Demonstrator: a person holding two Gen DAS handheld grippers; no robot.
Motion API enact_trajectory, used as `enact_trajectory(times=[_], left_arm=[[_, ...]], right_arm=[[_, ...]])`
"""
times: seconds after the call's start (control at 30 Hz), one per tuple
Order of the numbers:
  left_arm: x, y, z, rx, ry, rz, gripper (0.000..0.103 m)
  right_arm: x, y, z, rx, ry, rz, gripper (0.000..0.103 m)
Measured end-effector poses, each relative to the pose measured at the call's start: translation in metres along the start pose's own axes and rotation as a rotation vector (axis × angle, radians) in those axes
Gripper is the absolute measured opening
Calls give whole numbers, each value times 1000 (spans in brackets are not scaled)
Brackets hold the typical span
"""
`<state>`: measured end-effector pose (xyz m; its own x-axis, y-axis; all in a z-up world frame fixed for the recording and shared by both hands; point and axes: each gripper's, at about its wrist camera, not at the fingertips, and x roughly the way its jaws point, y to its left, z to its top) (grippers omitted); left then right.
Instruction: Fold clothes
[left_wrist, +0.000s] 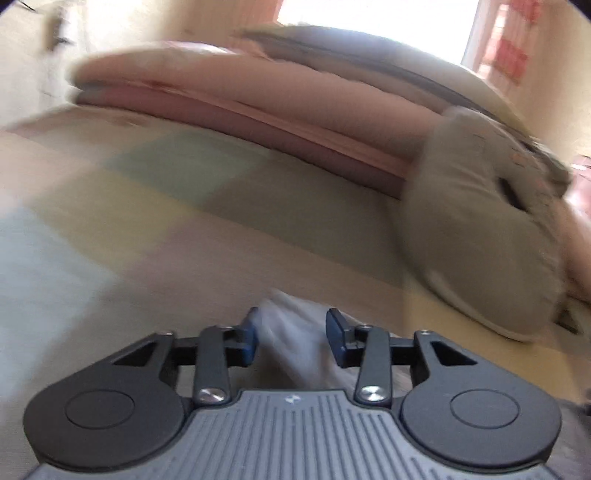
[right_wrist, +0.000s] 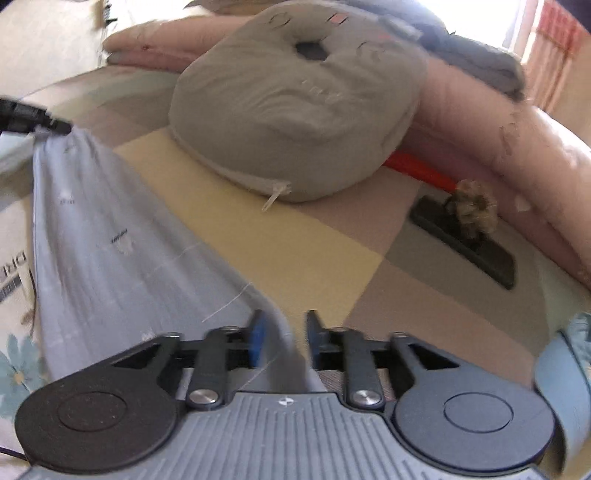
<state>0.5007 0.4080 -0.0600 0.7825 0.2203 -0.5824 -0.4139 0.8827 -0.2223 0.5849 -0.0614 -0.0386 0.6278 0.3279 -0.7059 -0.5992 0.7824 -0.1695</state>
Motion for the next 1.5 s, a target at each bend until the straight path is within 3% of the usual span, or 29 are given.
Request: enact_trajectory(times=[0.07, 0.1, 0.17, 0.27, 0.37, 0.53, 0.63, 0.73, 0.83, 1.0, 1.2, 1.33, 1.43, 1.5], left_arm=[[-12, 8, 5, 4, -28, 81, 41], [-19, 8, 7, 4, -37, 80, 41], [-30, 1, 9, 31, -46, 58, 43], [-42, -30, 3, 127, -25, -16, 48], [-47, -75, -12, 239, 33, -127, 51], [-54, -165, -50, 423, 127, -317, 54], [-52, -204, -75, 508, 162, -377, 55], [-50, -231, -99, 553, 204, -382, 55], [-46, -239, -116, 543, 271, -348, 55], [-53, -238, -126, 540, 267, -300, 58], [-53, -248, -125, 513, 285, -261, 58], [-63, -256, -123, 489, 306, -282, 58], [-77, -268, -129, 505, 315, -341, 59], [-87, -276, -132, 516, 321, -381, 59]], right_arm=[[-19, 2, 0, 8, -23, 8, 45], [-27, 4, -2, 13, -25, 34, 47], [-44, 12, -7, 24, -23, 104, 54], [-60, 18, -21, 50, 3, 179, 56], [-68, 4, -35, 78, 25, 126, 56], [-81, -52, -56, 167, 60, 7, 56], [-90, -82, -71, 168, 66, -59, 55], [-94, -108, -87, 166, 73, -78, 52], [-95, -122, -103, 131, 86, -30, 51], [-102, -135, -133, 46, 136, 23, 51], [-105, -158, -151, 49, 144, 60, 51], [-103, -183, -144, 91, 137, 194, 51], [-87, -211, -141, 141, 227, 371, 51], [-74, -228, -138, 164, 291, 458, 57]])
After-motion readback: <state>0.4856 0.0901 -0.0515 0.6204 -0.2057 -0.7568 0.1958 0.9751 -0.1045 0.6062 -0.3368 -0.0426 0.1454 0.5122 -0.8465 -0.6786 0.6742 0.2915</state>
